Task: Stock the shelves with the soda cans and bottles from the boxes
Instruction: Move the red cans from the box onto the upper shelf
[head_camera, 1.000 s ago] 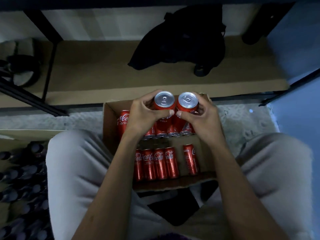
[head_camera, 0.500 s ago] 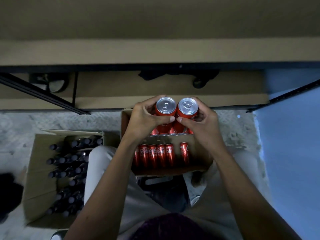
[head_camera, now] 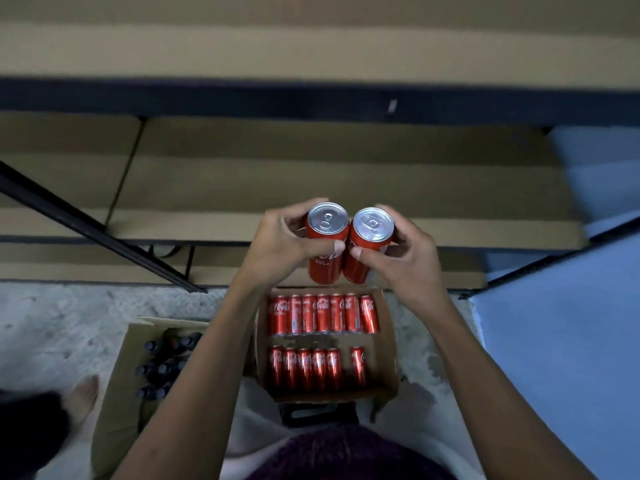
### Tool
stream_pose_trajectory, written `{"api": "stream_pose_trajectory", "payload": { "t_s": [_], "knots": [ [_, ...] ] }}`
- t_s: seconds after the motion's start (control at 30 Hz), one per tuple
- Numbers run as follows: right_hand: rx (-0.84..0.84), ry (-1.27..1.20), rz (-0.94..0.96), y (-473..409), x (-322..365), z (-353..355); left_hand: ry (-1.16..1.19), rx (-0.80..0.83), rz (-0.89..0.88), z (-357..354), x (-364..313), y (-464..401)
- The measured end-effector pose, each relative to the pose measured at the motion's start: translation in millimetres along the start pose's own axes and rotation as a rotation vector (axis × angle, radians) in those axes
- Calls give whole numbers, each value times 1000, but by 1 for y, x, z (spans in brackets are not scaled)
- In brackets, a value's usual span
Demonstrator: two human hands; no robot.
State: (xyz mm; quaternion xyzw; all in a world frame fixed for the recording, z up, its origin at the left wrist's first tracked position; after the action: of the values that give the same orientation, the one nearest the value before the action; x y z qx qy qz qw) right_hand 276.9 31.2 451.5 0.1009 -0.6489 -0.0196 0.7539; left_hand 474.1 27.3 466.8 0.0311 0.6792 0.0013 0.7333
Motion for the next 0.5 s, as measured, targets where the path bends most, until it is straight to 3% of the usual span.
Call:
{"api": "stream_pose_trajectory", "payload": {
  "t_s": [0.5],
  "knots": [
    [-31, -104, 301, -7, 182, 3, -98, 28, -323, 40, -176, -17]
  ]
}}
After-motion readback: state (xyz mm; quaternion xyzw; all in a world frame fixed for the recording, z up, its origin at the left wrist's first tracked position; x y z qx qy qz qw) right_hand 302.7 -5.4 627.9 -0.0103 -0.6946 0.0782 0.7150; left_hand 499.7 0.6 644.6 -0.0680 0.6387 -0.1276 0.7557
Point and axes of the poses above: each hand's wrist, its own y-axis away from the middle knuckle, its own z-axis out of the back of the hand, x = y × z, the point moved 1 cm from there along -y, towards the middle knuckle, and after that the axes turned 6 degrees about -z, right-handed, at the moved point
